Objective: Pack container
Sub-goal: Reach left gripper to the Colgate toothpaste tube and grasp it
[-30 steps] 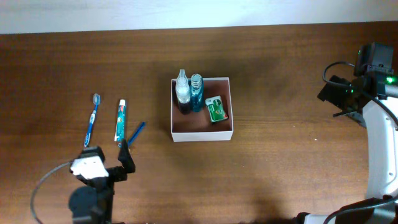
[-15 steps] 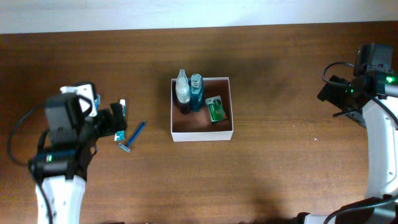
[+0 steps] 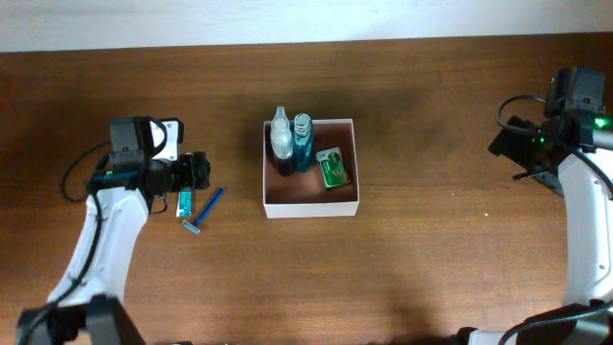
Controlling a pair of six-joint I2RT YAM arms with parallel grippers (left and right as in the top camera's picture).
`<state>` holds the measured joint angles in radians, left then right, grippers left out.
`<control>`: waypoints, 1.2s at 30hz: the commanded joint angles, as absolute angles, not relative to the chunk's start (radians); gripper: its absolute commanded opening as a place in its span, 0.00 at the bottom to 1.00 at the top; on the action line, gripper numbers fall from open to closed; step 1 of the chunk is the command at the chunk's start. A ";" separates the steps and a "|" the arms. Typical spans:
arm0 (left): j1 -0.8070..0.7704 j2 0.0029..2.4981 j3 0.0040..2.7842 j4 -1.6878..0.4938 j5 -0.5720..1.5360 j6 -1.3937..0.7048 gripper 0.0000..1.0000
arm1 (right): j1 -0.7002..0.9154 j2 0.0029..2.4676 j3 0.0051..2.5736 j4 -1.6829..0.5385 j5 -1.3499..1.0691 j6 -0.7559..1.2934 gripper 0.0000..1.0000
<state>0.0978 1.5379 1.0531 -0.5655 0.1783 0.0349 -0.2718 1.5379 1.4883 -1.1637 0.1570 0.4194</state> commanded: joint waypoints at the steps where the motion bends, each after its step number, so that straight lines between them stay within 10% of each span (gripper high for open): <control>1: 0.101 1.618 1.075 -0.540 0.124 0.066 0.89 | -0.276 1.540 1.493 -1.164 0.169 0.424 0.99; 21: 0.101 1.860 1.075 -0.381 -0.026 0.061 0.70 | -0.276 1.540 1.493 -1.164 0.169 0.424 0.99; 36: 0.101 1.895 1.083 -0.364 -0.021 0.011 0.02 | -0.276 1.540 1.493 -1.164 0.169 0.424 0.99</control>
<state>0.0978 1.8759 1.0698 -0.3580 -0.0158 0.0410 -0.2718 1.5379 1.4883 -1.1637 0.1570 0.4191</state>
